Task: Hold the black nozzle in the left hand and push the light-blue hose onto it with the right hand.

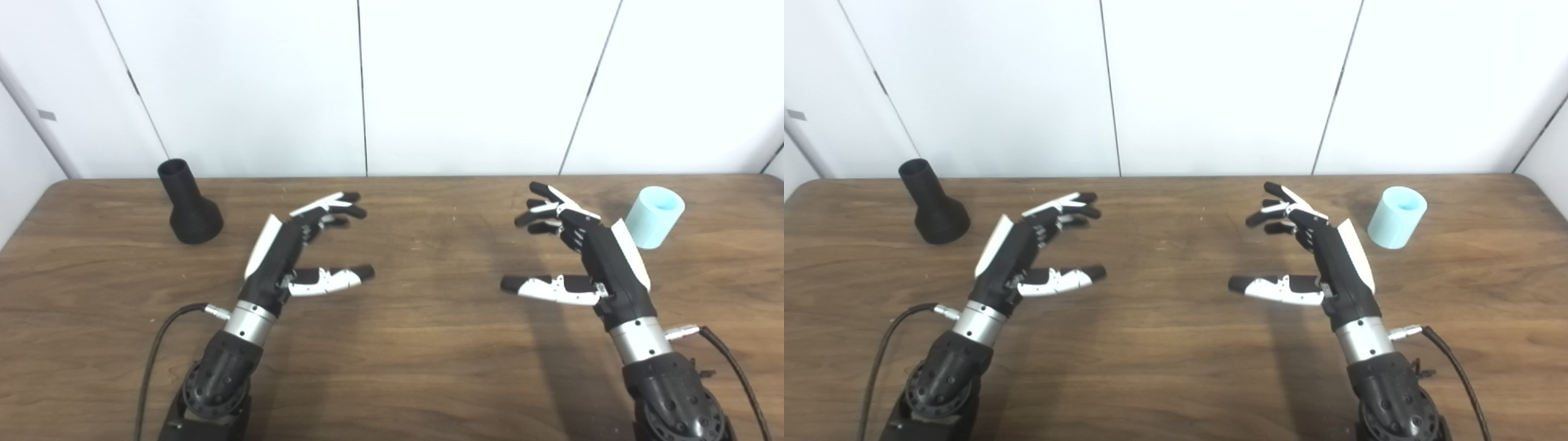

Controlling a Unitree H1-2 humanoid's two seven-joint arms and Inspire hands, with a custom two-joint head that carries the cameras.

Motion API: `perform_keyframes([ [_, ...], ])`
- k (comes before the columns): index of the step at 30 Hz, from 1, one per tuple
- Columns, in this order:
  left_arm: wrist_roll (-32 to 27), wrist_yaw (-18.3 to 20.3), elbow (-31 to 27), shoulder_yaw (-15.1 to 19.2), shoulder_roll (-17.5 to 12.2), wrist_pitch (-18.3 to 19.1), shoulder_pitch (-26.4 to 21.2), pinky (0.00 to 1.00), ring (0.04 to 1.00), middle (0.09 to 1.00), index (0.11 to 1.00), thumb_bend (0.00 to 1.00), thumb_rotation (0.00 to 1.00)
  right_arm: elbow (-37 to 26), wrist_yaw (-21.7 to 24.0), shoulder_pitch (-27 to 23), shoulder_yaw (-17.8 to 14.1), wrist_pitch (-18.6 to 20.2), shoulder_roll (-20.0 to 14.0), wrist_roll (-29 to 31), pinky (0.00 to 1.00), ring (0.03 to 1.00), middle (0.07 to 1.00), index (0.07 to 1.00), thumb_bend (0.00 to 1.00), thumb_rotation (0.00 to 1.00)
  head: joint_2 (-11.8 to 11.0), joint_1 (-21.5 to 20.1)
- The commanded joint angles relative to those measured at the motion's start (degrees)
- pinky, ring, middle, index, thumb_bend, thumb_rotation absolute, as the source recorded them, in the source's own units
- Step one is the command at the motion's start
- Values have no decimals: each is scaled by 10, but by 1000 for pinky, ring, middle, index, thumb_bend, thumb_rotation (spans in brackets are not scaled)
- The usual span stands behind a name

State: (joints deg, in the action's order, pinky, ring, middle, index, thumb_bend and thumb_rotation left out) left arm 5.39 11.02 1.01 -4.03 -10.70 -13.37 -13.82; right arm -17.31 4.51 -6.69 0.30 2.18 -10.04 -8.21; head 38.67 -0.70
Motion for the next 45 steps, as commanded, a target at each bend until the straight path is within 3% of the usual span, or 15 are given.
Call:
perform_keyframes([
  [1,-12,3,-27,4,-10,4,-20,701,834,846,825,970,224,-14,1,-14,-3,-13,-5,6,670,836,893,840,832,145,1,0],
  [6,-9,1,-34,3,-7,19,-17,696,816,840,840,963,248,-20,5,-13,0,1,-4,6,671,837,903,857,834,153,0,-1],
  [15,-11,0,-31,3,-3,14,-15,646,800,826,840,923,219,-22,7,-13,-1,7,-3,6,672,836,907,857,834,158,0,-1],
  [22,-6,-4,-32,2,1,11,-14,635,799,824,835,912,215,-18,10,-9,-3,2,-6,13,676,838,909,859,833,160,-9,30],
  [23,-3,-6,-30,0,5,8,-13,635,799,823,835,912,215,-16,11,-7,-6,-2,-9,17,676,838,909,859,833,160,-25,71],
  [27,8,-15,-13,-8,19,-9,-10,631,796,816,829,905,211,-2,15,1,-14,-21,-21,30,687,837,913,864,825,143,-43,103],
  [29,18,-22,3,-14,30,-23,-9,628,793,812,826,894,198,3,17,8,-20,-30,-29,38,691,841,915,866,821,136,-88,162],
  [31,26,-29,23,-20,39,-39,-9,626,790,807,823,879,172,4,21,15,-27,-30,-35,47,697,847,920,870,814,130,-107,180],
  [33,29,-33,33,-21,42,-48,-9,625,787,807,823,872,159,0,22,18,-28,-24,-37,52,716,859,925,872,811,95,-110,182],
  [34,31,-34,38,-22,43,-52,-9,624,787,806,823,871,158,1,23,19,-29,-26,-37,56,719,861,925,871,811,89,-129,194],
  [40,32,-38,51,-21,49,-62,-10,617,771,779,812,872,160,39,38,13,-28,-84,-37,94,728,862,922,867,809,71,-146,200],
  [45,37,-43,49,-21,52,-61,-10,598,748,759,803,861,137,46,41,12,-30,-90,-39,94,721,857,921,863,810,57,-148,199],
])
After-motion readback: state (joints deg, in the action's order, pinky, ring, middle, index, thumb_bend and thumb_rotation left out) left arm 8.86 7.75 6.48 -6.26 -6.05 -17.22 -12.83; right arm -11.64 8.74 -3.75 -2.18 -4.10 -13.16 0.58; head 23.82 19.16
